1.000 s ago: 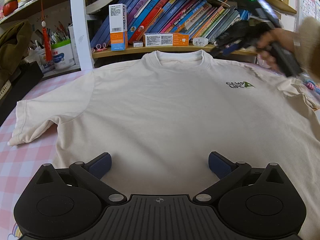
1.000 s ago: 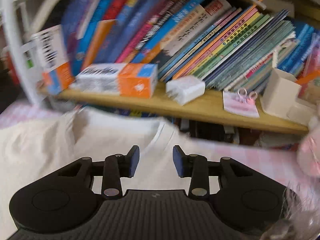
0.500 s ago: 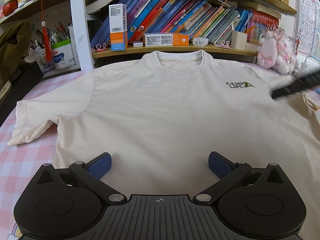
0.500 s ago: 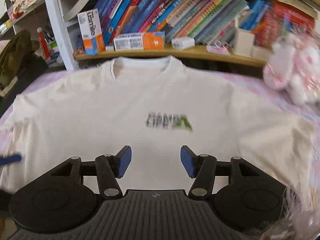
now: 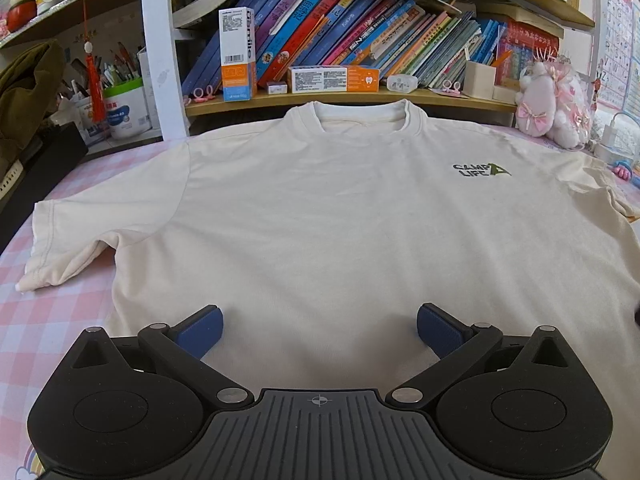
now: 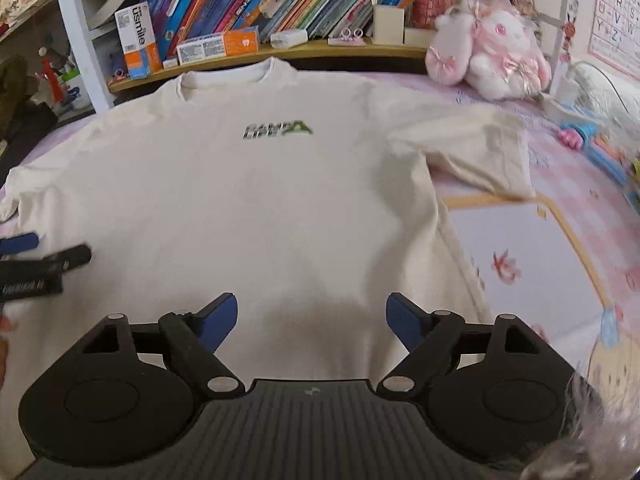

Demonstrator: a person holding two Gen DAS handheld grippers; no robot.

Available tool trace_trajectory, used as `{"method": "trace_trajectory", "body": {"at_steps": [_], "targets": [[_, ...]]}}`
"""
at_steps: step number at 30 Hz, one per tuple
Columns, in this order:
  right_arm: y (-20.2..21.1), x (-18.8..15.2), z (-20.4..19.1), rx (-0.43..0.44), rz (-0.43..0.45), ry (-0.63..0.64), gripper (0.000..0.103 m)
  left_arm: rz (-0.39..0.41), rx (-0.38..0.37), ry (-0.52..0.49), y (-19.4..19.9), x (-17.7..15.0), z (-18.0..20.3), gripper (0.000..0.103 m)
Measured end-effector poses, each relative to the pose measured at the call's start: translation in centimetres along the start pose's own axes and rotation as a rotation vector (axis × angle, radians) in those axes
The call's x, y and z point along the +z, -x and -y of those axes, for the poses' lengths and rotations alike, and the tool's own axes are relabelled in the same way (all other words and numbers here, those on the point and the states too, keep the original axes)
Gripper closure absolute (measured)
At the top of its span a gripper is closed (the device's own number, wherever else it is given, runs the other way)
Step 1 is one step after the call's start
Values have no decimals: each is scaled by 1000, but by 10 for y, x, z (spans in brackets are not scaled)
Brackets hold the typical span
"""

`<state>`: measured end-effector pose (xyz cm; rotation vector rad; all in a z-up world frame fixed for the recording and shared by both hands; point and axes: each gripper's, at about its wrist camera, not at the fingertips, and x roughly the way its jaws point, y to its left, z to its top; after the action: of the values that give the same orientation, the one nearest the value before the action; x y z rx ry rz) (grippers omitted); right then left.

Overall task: Fold clothes
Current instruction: 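Withdraw the right gripper and move the left gripper toward the nearest sleeve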

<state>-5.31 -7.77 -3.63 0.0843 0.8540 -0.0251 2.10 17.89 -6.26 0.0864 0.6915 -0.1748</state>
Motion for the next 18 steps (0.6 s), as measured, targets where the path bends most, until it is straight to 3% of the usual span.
{"method": "trace_trajectory", "body": {"at_steps": [4,8,10,18], "targets": [[7,-13,-13,-4,-7,48,16,-64,4,7,4,8,-3,0],[13,-18,-26,-40,21,99,4,7,-2,40,31,10,-14,0],[12,-19,-31,-37,21,105,2,32,0,60,44,13,-23,0],[4,-18,-54,-14,19,147,0,13,84,231,68,17,-86,0]]}}
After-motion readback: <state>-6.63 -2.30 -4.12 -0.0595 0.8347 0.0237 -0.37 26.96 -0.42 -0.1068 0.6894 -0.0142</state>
